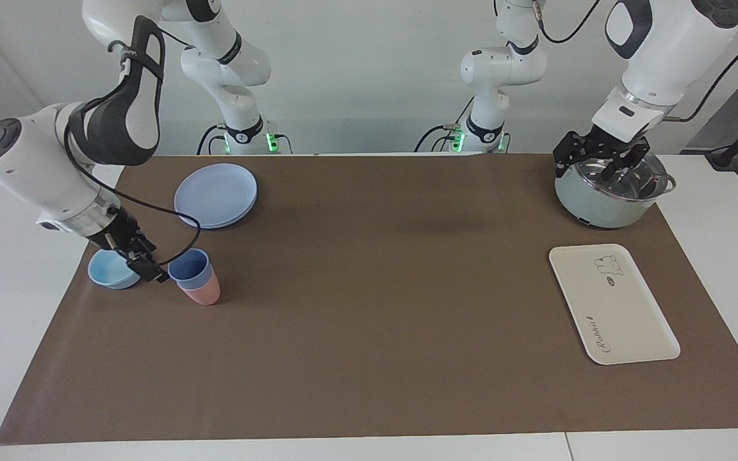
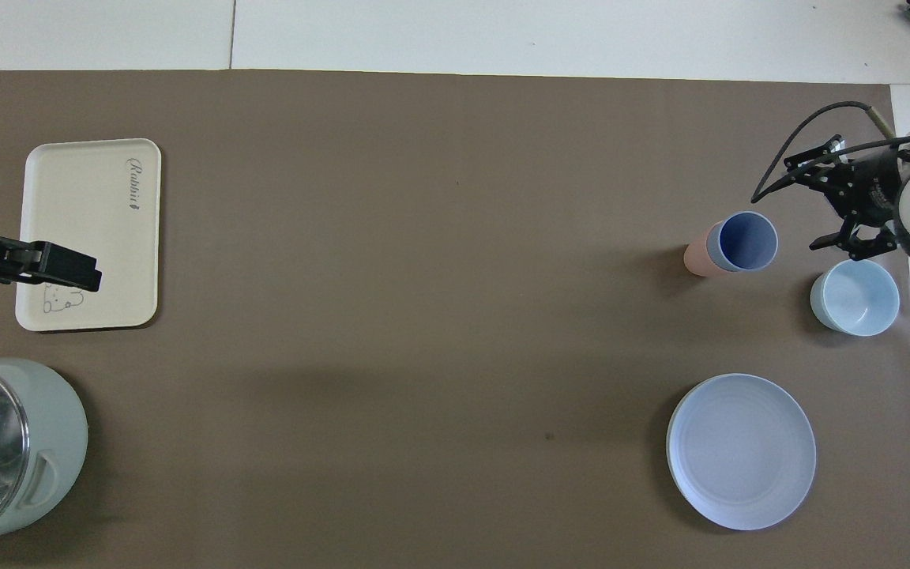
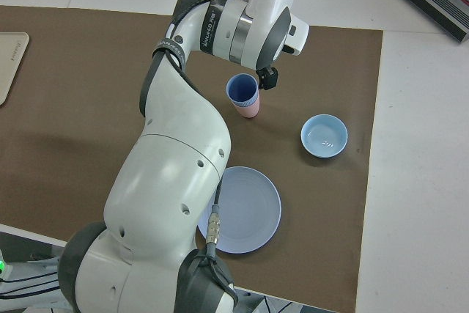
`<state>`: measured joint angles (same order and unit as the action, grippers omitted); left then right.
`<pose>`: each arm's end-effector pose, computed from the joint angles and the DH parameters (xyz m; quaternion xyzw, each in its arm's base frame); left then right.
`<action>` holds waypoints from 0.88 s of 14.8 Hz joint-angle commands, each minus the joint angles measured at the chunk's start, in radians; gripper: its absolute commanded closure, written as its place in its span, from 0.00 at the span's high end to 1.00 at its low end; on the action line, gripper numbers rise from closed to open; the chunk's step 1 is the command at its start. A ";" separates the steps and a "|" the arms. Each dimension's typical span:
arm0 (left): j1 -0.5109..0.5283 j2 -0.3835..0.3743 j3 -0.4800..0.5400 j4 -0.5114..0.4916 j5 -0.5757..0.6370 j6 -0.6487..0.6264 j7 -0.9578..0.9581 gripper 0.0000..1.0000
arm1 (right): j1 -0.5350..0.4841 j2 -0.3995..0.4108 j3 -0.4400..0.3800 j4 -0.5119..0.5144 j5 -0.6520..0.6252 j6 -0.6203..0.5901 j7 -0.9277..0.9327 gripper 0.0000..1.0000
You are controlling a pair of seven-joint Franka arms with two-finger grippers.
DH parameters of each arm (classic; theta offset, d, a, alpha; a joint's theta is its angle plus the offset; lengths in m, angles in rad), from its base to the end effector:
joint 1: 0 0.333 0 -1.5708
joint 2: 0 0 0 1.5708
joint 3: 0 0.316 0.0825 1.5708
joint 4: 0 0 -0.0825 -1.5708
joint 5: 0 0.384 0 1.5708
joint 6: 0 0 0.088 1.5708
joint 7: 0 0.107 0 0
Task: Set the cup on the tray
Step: 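Move the right gripper toward the nested pink and blue cups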
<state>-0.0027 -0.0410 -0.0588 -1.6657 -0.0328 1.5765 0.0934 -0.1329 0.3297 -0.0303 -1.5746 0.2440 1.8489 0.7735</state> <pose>0.5389 -0.0373 0.6027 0.9966 -0.0768 -0.0239 0.0156 0.6476 -0.0851 0.4479 -0.8696 0.4802 0.0595 0.0978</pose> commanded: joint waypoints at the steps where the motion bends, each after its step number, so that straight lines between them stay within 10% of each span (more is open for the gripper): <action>1: 0.006 -0.025 -0.003 -0.023 0.014 -0.004 -0.006 1.00 | -0.039 0.081 0.009 0.064 0.073 -0.010 0.021 0.97; 13: 0.006 -0.025 -0.003 -0.023 0.014 -0.004 -0.006 1.00 | -0.093 0.287 0.021 0.095 0.302 -0.025 0.049 0.97</action>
<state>-0.0027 -0.0410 -0.0588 -1.6657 -0.0328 1.5765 0.0934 -0.2167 0.6104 -0.0240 -1.4779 0.4932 1.8424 0.8032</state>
